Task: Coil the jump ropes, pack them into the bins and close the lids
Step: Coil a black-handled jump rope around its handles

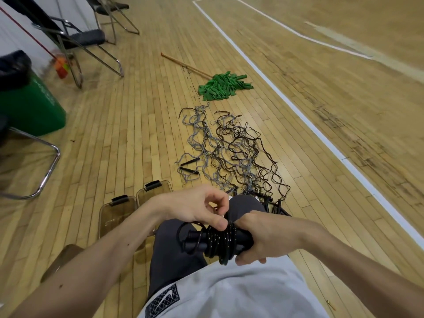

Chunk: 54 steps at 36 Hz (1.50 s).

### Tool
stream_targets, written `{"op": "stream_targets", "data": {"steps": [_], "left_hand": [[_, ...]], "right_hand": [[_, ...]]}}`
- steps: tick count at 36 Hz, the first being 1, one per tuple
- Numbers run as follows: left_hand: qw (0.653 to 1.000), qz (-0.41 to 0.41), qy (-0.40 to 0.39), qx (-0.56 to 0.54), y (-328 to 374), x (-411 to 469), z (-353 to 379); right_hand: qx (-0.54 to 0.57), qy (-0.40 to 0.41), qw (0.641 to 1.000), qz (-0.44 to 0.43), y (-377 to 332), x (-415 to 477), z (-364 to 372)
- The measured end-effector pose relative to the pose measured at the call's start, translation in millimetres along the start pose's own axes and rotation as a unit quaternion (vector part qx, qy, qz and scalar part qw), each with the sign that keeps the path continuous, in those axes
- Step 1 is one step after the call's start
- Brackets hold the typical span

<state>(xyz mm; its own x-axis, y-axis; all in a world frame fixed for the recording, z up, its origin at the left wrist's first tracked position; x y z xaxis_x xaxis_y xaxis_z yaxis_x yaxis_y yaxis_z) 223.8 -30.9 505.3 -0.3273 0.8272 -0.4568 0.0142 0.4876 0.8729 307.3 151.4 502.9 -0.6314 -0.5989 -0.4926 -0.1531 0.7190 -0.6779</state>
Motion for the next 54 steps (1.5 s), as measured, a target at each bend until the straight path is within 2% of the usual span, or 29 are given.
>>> {"op": "stream_targets", "data": {"steps": [3, 6, 9, 12, 15, 17, 19, 20, 22, 23, 25, 26, 30, 35, 38, 46, 50, 54], "left_hand": [[0.997, 0.014, -0.023, -0.067, -1.1, -1.9, -0.6], [0.996, 0.030, -0.023, -0.085, -5.0, -0.4, 1.5], [0.995, 0.043, 0.001, -0.093, -3.6, 1.4, 11.2], [0.996, 0.041, 0.068, -0.050, -13.9, 7.8, 13.1], [0.987, 0.054, 0.128, -0.085, -28.4, 14.0, 16.4], [0.982, 0.083, 0.133, -0.106, -24.4, 9.7, 23.0], [0.980, 0.075, 0.138, -0.121, -13.7, -7.0, 32.5], [0.981, 0.065, 0.138, -0.118, -15.9, -9.2, 31.5], [0.986, 0.098, 0.118, -0.069, -26.5, -10.0, 32.3], [0.988, 0.079, 0.117, -0.064, -32.4, -11.4, 33.1], [0.981, -0.005, 0.180, -0.079, -37.0, -8.4, 32.7], [0.978, -0.013, 0.197, -0.073, -36.6, -4.7, 35.5], [0.966, -0.009, 0.231, -0.118, -29.8, -2.1, 43.7], [0.967, -0.008, 0.224, -0.123, -34.7, 2.0, 47.2], [0.970, -0.008, 0.230, -0.077, -38.1, -0.5, 46.1], [0.959, -0.025, 0.237, 0.155, -31.3, 1.1, 52.3], [0.925, -0.050, 0.218, 0.309, -21.8, 1.8, 53.1], [0.874, -0.075, 0.194, 0.439, -14.1, -0.6, 43.9]], "right_hand": [[0.006, -0.008, 0.999, -0.030, -3.5, -0.9, 1.5], [0.037, -0.005, 0.998, -0.057, -7.2, -0.6, 2.6], [0.083, 0.000, 0.993, -0.078, -8.4, -1.7, 1.3], [0.131, 0.022, 0.987, -0.092, -6.2, -3.5, -1.6], [0.168, 0.048, 0.980, -0.094, -0.3, -2.5, -3.7], [0.190, 0.060, 0.976, -0.092, 4.2, -0.6, -3.2], [0.220, 0.066, 0.968, -0.097, 8.1, 1.7, -2.3], [0.236, 0.070, 0.964, -0.098, 10.0, 2.8, -1.8], [0.260, 0.079, 0.958, -0.095, 14.5, 5.3, -0.5], [0.267, 0.084, 0.956, -0.091, 16.9, 6.5, 0.4], [0.285, 0.106, 0.949, -0.083, 20.8, 8.0, 1.0], [0.298, 0.122, 0.943, -0.082, 23.0, 8.5, 0.3], [0.342, 0.179, 0.920, -0.073, 30.4, 7.6, -6.7], [0.356, 0.217, 0.908, -0.047, 38.8, 15.4, -3.5], [0.364, 0.266, 0.893, -0.017, 49.6, 16.8, -8.5], [0.337, 0.276, 0.900, 0.025, 63.8, 28.2, 0.8], [0.310, 0.264, 0.912, 0.045, 67.1, 36.3, 5.3], [0.295, 0.225, 0.927, 0.063, 65.8, 36.5, 6.3]]}}
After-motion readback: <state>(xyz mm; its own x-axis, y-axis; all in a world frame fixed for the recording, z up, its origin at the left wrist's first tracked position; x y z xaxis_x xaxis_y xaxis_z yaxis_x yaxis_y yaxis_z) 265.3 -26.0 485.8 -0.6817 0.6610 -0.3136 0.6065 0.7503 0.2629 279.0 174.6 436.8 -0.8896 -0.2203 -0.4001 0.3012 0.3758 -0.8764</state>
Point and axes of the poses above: each hand's wrist, its own x-axis towards the middle knuckle, its own z-axis out of the palm, y = z × x, the point moved 1 cm from there along x, towards the middle knuckle, and after that the axes turned 2 degrees about -y, right-handed, at the moved point
